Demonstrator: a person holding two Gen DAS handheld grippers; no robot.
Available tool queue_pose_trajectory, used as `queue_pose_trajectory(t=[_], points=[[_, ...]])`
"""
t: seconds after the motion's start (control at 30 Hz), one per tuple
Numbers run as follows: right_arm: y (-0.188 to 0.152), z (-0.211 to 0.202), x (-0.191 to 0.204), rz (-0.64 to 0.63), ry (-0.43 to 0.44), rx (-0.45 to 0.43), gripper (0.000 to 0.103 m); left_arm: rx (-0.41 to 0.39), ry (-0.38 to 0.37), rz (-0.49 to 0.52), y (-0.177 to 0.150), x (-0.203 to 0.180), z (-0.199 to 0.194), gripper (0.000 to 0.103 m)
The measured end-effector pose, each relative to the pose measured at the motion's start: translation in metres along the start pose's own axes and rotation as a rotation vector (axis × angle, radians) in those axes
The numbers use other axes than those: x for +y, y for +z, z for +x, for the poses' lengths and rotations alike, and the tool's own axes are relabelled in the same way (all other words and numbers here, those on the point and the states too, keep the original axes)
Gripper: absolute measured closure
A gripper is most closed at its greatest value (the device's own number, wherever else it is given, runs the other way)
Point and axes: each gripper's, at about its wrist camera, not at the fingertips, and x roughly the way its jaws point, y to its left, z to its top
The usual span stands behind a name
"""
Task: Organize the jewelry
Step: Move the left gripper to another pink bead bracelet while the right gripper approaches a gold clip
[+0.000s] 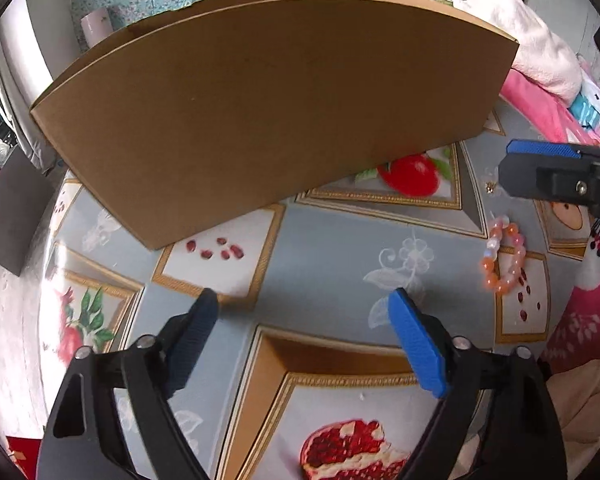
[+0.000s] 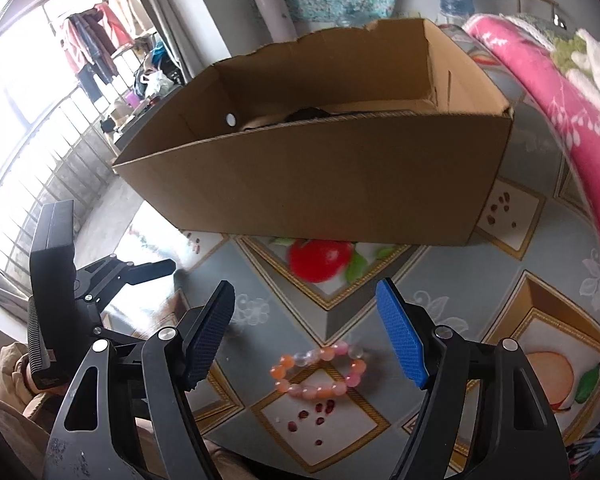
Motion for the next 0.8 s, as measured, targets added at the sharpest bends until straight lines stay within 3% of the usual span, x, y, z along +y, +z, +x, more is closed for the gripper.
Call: queue_pose_trajectory(t=[0.1, 0.5, 0.8], points=[[0.001, -0.001, -0.006, 0.012, 0.013, -0.008, 0.033, 0.001, 0.003, -0.013, 0.002, 0.002, 0.006, 0.005], [0.012, 0.008, -0.015, 0.043, 0.097, -0.008, 0.033, -0.007, -0.006, -0.017, 0.006, 0.001, 0.007, 0.004], [0.039, 0.013, -0.018, 0.086, 0.149, -0.035, 0.032, -0.018, -0.017, 0.002, 0.001, 0.004, 0.004, 0.004]])
